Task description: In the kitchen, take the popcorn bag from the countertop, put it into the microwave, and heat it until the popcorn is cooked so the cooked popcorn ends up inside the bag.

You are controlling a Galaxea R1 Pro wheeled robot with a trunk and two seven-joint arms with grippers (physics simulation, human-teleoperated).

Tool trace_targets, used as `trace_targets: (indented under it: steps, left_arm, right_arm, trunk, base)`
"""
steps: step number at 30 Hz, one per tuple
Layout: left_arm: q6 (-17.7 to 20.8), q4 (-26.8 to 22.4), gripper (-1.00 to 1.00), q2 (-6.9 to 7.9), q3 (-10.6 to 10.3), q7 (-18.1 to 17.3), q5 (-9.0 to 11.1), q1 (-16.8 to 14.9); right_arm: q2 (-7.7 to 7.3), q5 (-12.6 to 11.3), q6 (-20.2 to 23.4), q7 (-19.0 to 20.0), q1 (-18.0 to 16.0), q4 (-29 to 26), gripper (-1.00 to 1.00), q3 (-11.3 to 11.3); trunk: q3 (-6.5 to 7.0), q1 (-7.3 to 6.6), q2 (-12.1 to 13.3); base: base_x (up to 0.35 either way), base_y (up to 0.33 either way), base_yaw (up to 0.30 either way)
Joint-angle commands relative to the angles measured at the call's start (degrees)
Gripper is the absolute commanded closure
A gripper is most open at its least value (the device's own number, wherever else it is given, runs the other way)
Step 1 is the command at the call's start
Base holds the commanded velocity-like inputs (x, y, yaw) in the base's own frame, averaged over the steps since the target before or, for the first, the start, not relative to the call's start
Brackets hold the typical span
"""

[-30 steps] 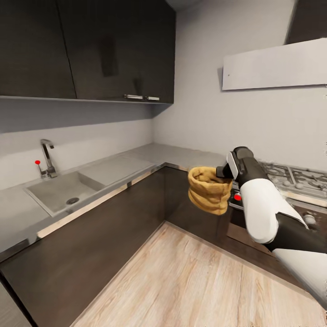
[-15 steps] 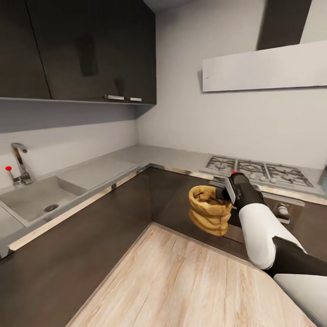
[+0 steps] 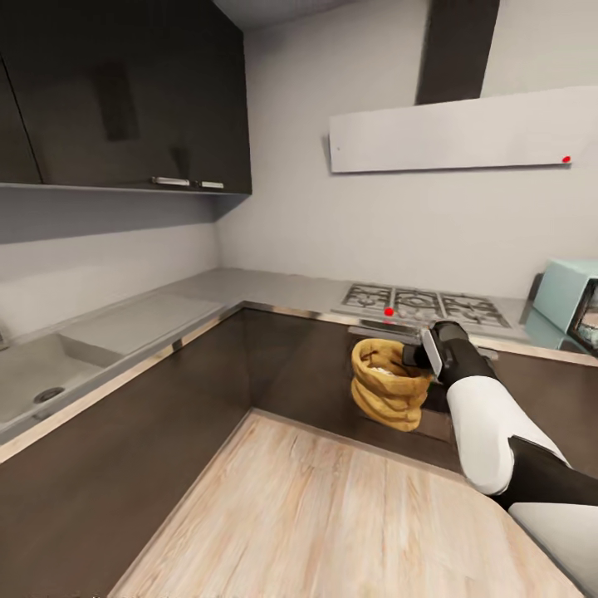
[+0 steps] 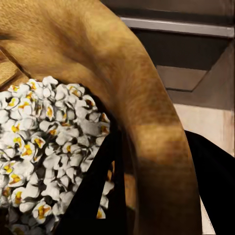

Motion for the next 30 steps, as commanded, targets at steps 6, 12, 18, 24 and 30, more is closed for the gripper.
trace_targets:
  steps: [6, 12, 18, 24, 30]
  left_arm:
    - [0.0, -0.1, -1.00, 0.03, 0.0, 0.1, 0.4, 0.0]
    - [0.0, -0.1, -1.00, 0.10, 0.1, 0.1, 0.4, 0.0]
    - [0.0, -0.1, -1.00, 0.12, 0.2, 0.1, 0.4, 0.0]
    - [0.0, -0.1, -1.00, 0.21, 0.2, 0.1, 0.4, 0.0]
    - [0.0, -0.1, -1.00, 0.29, 0.2, 0.1, 0.5, 0.0]
  right_arm:
    - [-0.31, -0.1, 0.1, -0.7, 0.9, -0.1, 1.00, -0.2]
    - [-2.52, -0.1, 1.0, -0.7, 1.1, -0.2, 1.00, -0.3]
    - [-2.78, 0.1, 0.9, -0.7, 1.1, -0.2, 1.00, -0.3]
    - [-2.85, 0.3, 0.7, -0.8, 1.1, -0.3, 1.00, -0.3]
    - [-2.78, 0.4, 0.7, -0.8, 1.1, -0.3, 1.00, -0.2]
  trunk:
    - [0.22, -0.03, 0.0]
    - [0.47, -0.03, 0.0]
    - [0.64, -0.03, 0.0]
    - [0.80, -0.03, 0.0]
    - [0.95, -0.03, 0.0]
  base:
    - [-0.337, 0.000, -0.258]
    - [-0.216, 0.000, -0.267]
    - [-0.005, 0.000, -0.284]
    - [0.000, 0.000, -0.286]
    - [0.000, 0.000, -0.286]
